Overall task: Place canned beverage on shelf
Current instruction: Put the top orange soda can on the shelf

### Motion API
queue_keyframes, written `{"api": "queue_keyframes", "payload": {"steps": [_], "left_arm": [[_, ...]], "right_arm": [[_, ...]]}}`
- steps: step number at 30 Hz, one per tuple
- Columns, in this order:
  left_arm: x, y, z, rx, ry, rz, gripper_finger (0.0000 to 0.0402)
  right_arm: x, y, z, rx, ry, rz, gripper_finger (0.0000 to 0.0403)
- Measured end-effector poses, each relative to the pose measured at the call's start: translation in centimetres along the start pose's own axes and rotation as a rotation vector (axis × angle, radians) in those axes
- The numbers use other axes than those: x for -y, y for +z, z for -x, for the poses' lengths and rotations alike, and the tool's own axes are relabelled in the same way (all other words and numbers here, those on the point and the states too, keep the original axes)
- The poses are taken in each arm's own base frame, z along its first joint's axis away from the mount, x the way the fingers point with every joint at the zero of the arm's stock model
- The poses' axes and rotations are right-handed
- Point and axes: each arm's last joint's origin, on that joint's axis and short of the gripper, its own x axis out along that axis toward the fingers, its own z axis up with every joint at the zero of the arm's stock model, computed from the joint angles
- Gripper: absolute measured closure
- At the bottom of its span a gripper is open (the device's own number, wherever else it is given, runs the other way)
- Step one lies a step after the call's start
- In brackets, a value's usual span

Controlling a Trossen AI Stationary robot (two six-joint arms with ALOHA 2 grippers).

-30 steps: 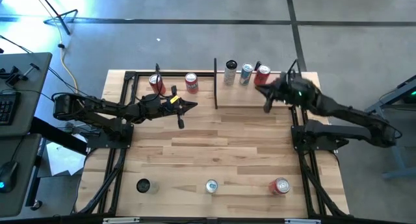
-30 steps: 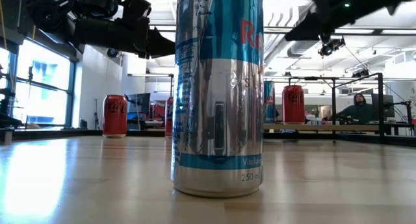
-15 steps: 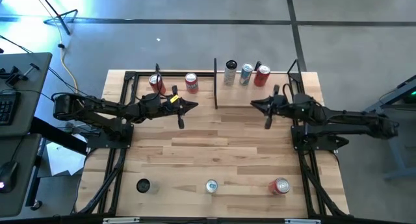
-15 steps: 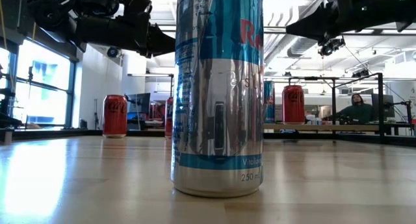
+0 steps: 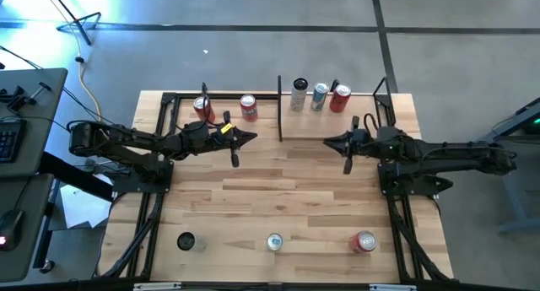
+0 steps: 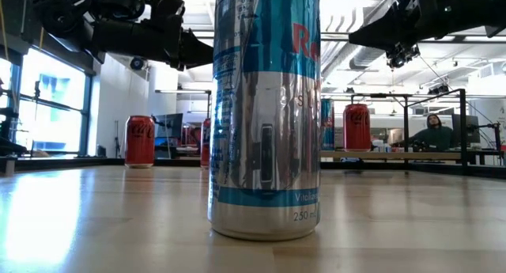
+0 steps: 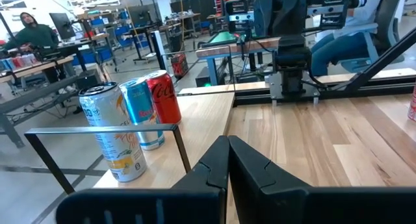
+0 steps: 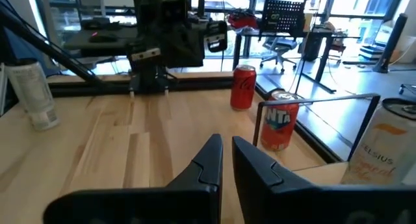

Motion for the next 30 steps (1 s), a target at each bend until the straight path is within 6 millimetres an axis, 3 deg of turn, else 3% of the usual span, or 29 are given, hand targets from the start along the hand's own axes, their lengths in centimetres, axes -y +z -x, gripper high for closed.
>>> {"api": "queue_keyframes", "payload": {"steps": [11, 17, 23, 30], "left_arm": [[-0.4, -0.2, -0.3, -0.094, 0.134, 0.027, 0.0401], [-1.0, 1.8, -1.8, -0.205, 0.148, 0.021, 0.0401], [-3.3, 3.5, -2.5, -0.345, 0.205, 0.071, 0.0398], [-6.1, 5.6, -2.5, -0.5, 0.25, 0.096, 0.0333]], "right_arm": [[-0.5, -1.3, -2.1, -0.081, 0.017, 0.013, 0.0384], [-0.7, -1.7, -2.9, -0.093, 0.018, 0.024, 0.0384], [-0.7, -1.7, -3.0, -0.086, 0.018, 0.032, 0.0384], [-0.7, -1.7, -3.0, -0.086, 0.018, 0.042, 0.0384]]}}
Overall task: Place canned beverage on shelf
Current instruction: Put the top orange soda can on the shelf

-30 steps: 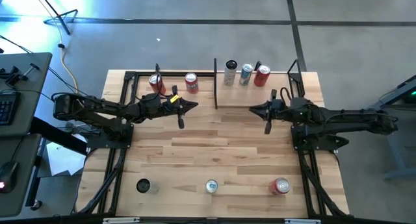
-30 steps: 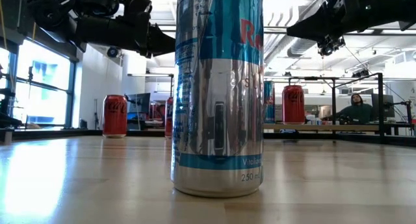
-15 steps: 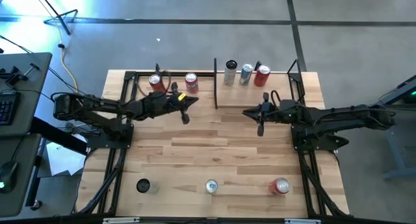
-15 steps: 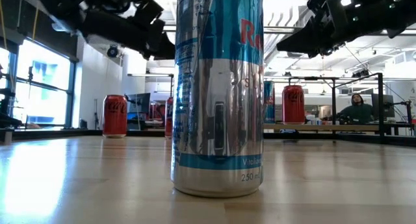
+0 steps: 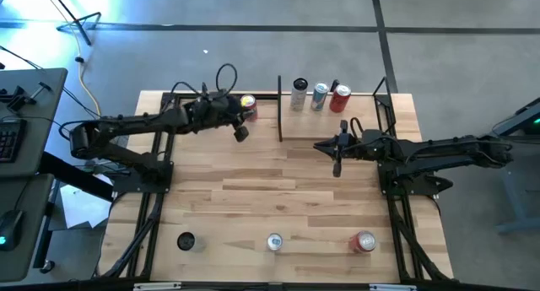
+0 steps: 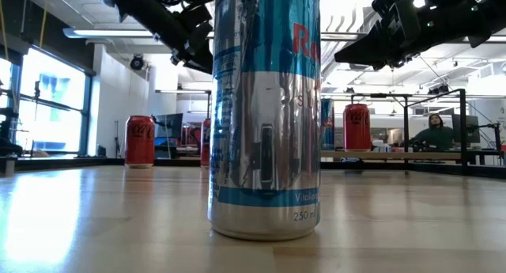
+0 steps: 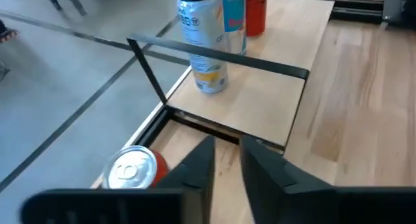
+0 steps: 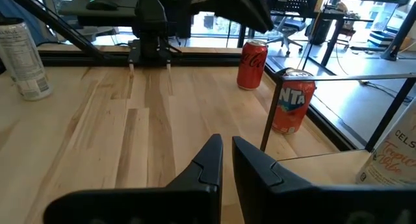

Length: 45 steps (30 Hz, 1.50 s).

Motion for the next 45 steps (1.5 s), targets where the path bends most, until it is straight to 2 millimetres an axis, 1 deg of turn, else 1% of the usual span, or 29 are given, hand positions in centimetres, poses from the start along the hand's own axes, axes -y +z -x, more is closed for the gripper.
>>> {"api": "queue_keyframes", "payload": {"steps": [2, 7, 12, 16, 21, 27, 35, 40, 45], "left_arm": [[-0.6, 0.4, 0.1, -0.002, -0.028, -0.004, 0.0305], [-1.8, 0.6, 0.0, 0.011, -0.115, 0.079, 0.0238], [-3.1, 0.4, -0.2, 0.003, -0.071, 0.135, 0.0185], [-4.0, 0.0, -0.5, -0.023, -0.043, 0.159, 0.0159], [-4.5, -0.9, -2.1, -0.103, -0.052, 0.179, 0.0149], [-5.5, -0.6, -4.6, -0.222, -0.04, 0.179, 0.0148], [-6.8, -1.5, -8.2, -0.33, -0.006, 0.219, 0.0148], [-7.4, -1.4, -9.3, -0.337, 0.032, 0.223, 0.0148], [-7.2, -1.0, -9.3, -0.346, 0.041, 0.208, 0.0148]], "right_arm": [[0.0, 0.0, 0.0, 0.0, 0.0, 0.005, 0.0384], [0.0, 0.0, 0.0, 0.0, 0.002, 0.005, 0.0384], [0.0, 0.0, 0.0, 0.001, 0.014, 0.006, 0.0384], [0.0, 0.0, 0.0, 0.002, 0.016, 0.005, 0.0384], [0.0, 0.0, 0.0, 0.001, 0.016, -0.014, 0.0384], [-0.1, 0.0, 0.0, 0.001, 0.018, -0.021, 0.0384], [-0.2, -0.1, 0.0, -0.011, 0.066, -0.02, 0.0384], [-0.2, -0.1, 0.0, -0.012, 0.066, -0.02, 0.0384], [-0.2, -0.1, 0.0, -0.013, 0.065, -0.028, 0.0384]]}}
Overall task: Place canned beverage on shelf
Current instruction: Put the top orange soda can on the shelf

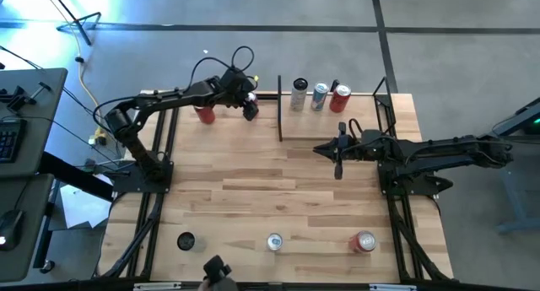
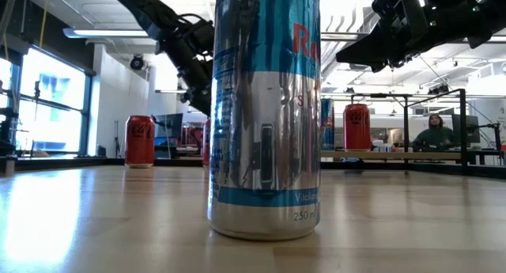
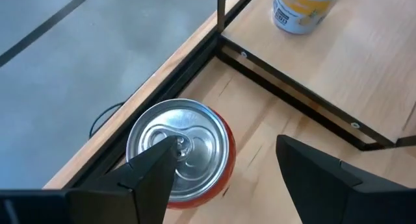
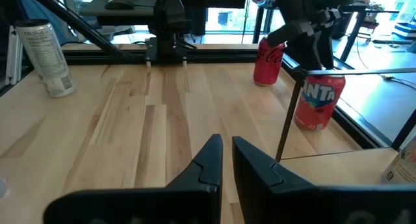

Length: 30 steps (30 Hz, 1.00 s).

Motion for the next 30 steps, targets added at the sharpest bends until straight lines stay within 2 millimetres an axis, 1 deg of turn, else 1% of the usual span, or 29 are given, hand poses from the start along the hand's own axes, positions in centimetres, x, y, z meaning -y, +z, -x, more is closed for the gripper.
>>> {"api": "queue_keyframes", "payload": {"steps": [4, 6, 13, 16, 20, 23, 30], "left_arm": [[0.5, 0.5, 0.7, 0.002, 0.027, -0.021, 0.0148], [0.4, 0.6, 1.0, -0.023, 0.056, -0.024, 0.0148], [-0.8, 0.6, 1.0, -0.032, 0.076, 0.01, 0.0148], [-1.4, 0.5, 0.7, -0.043, 0.071, 0.025, 0.0148], [-1.9, 0.3, -0.3, -0.056, 0.024, 0.055, 0.0148], [-2.3, 0.3, -0.8, -0.055, 0.05, 0.06, 0.0148], [-2.2, 0.3, -0.8, -0.045, 0.05, 0.053, 0.0148]], "right_arm": [[0.0, 0.0, 0.0, -0.001, 0.0, 0.0, 0.0384], [0.0, 0.0, 0.0, -0.002, 0.0, 0.0, 0.0384], [0.0, -0.1, 0.0, -0.005, 0.0, -0.002, 0.0384], [0.0, -0.1, 0.0, -0.005, 0.0, -0.002, 0.0384], [0.0, -0.1, 0.0, -0.005, 0.0, -0.002, 0.0384], [0.0, -0.1, 0.0, -0.006, 0.0, -0.002, 0.0384], [0.0, -0.1, 0.0, -0.006, 0.0, -0.002, 0.0384]]}}
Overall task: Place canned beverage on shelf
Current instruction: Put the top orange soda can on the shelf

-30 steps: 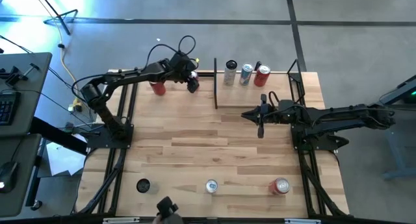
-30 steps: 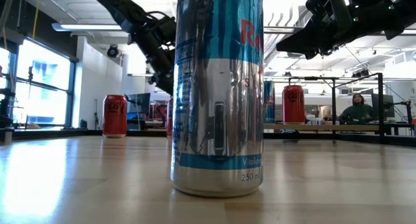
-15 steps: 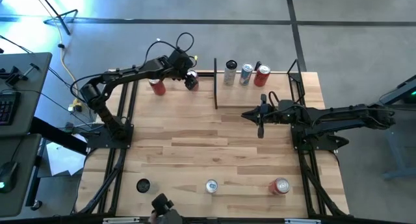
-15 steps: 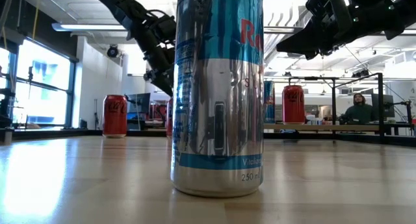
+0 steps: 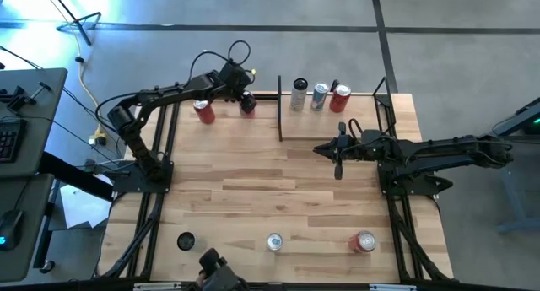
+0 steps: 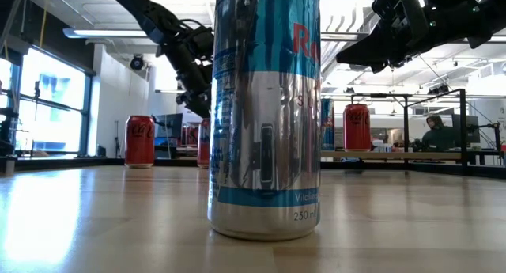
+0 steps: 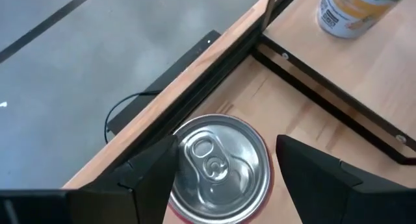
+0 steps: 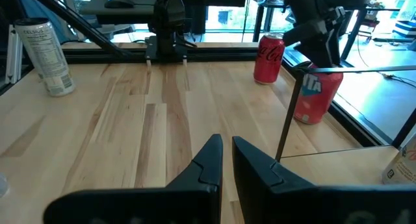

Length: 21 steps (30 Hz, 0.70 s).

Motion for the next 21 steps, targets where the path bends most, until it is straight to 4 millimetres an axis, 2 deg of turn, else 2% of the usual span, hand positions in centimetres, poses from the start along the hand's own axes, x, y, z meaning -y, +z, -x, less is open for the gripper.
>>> {"api": "queue_keyframes", "payload": {"steps": [6, 9, 14, 21], "left_arm": [[0.6, 0.0, 0.7, -0.001, -0.01, -0.03, 0.0149], [0.7, 0.1, 1.8, 0.018, -0.007, -0.032, 0.0149], [-0.4, 0.4, 2.5, -0.029, 0.013, 0.002, 0.0149], [-1.5, 0.2, 2.1, -0.053, -0.01, 0.055, 0.014]], "right_arm": [[0.0, 0.0, 0.0, 0.0, 0.0, 0.0, 0.0384], [0.0, 0.0, 0.0, 0.0, 0.0, 0.0, 0.0384], [0.0, 0.0, 0.0, 0.0, 0.0, -0.003, 0.0384], [0.0, 0.0, 0.0, 0.0, 0.0, -0.007, 0.0384]]}}
